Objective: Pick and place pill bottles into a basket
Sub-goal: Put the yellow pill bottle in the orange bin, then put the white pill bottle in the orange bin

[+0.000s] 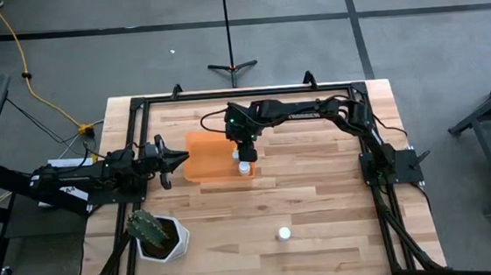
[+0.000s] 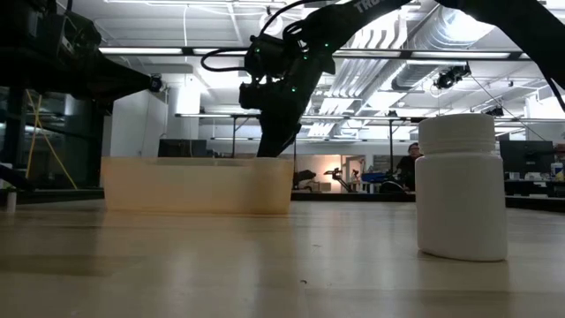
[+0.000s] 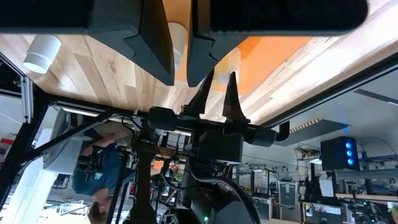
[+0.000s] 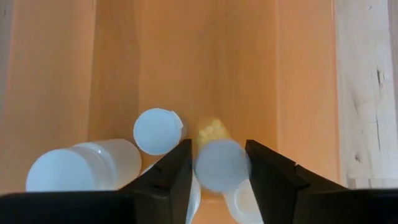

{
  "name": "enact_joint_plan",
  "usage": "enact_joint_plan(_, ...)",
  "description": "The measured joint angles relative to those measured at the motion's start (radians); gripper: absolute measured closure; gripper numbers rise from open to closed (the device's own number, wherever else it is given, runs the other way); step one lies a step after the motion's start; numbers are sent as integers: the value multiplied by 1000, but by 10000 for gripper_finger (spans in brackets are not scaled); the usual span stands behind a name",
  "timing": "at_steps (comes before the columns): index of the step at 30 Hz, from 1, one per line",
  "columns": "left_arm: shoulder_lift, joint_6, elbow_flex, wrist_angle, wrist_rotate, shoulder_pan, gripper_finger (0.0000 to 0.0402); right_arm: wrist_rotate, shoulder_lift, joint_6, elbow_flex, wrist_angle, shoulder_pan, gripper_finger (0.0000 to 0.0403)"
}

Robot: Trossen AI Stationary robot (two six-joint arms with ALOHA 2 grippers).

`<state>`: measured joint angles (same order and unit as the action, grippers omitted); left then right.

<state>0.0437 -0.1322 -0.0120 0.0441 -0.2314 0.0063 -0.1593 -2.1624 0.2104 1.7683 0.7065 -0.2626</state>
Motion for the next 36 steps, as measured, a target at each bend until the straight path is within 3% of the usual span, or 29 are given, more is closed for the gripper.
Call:
enact_joint_plan(7,0,0,0,0,0,0,323,0,0,-4,0,-8,0,225)
enact_joint_plan(13,0,0,0,0,0,0,323,5,-2,-19,22,-38,-3,215)
enact_joint_plan(25,0,-3,0,6,-48,0,323,-20,-1,-60,229,126,-7,217)
enact_joint_plan(30,0,-7,0,6,-49,0,323,-34,17,-77,242,260,14,228)
enact_joint_plan(36,0,-7,0,6,-48,0,323,-5,76,-123,243,190,84,246)
